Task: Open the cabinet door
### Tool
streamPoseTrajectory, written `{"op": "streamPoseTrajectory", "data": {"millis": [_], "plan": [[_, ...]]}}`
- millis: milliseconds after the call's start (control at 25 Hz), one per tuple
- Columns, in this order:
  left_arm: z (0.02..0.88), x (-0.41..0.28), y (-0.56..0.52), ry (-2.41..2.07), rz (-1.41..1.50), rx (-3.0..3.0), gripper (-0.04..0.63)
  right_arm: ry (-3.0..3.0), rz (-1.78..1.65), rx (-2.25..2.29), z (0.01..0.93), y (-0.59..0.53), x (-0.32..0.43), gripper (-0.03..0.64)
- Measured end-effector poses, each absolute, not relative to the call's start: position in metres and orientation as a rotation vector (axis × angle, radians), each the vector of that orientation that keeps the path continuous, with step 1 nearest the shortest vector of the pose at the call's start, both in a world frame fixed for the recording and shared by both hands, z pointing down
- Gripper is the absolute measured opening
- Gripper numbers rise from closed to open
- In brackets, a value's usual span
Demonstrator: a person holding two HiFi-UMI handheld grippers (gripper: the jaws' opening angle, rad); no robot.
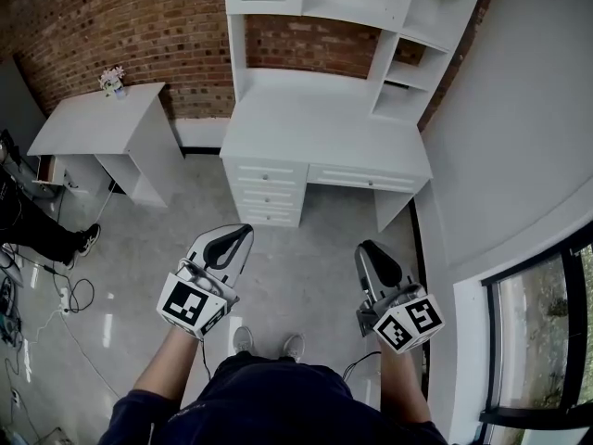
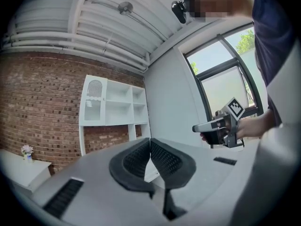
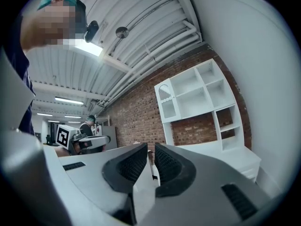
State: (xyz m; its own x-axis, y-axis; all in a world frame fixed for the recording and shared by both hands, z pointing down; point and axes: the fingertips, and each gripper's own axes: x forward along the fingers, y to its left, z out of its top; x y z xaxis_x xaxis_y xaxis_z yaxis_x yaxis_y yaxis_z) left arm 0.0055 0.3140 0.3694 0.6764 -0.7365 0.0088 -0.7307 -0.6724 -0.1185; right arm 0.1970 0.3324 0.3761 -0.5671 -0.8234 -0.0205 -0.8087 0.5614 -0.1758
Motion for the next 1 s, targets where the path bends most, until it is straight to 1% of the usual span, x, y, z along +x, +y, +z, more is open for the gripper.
{"op": "streamPoseTrajectory", "data": {"millis": [480, 680, 1000], "plan": [[0.375, 0.015, 0.32, 1.276, -0.105, -2.754, 0.009, 2.728, -0.271, -1.337, 0.394, 0.333, 0.217, 0.048], [0.381, 0.01, 0.309, 1.283, -0.094, -2.762, 0.009, 2.745, -0.305, -1.338, 0.404, 0.321, 0.214, 0.049], [0.413, -0.002, 0.268, 1.264, -0.096, -2.838, 0.009, 2.783, -0.359, -1.393, 0.432, 0.281, 0.197, 0.049]]}}
